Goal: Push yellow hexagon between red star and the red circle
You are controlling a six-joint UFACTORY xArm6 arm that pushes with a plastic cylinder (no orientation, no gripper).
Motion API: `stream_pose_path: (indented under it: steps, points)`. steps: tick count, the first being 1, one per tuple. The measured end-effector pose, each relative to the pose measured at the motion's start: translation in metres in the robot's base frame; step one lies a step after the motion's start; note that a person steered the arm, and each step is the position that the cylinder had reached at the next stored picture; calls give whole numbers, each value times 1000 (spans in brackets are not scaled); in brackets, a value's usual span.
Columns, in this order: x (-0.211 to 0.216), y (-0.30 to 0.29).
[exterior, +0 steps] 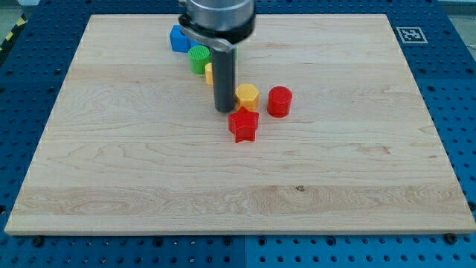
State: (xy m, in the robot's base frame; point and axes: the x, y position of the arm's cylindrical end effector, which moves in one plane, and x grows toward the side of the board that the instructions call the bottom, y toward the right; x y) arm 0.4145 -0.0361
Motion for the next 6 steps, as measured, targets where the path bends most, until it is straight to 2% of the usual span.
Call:
stream_pose_path:
  steps: [1, 2, 3, 4, 5, 6]
  points:
    - [-39, -12]
    - [-27, 0]
    - [18, 20]
    - [30, 25]
    - [-9, 6]
    - [-15, 15]
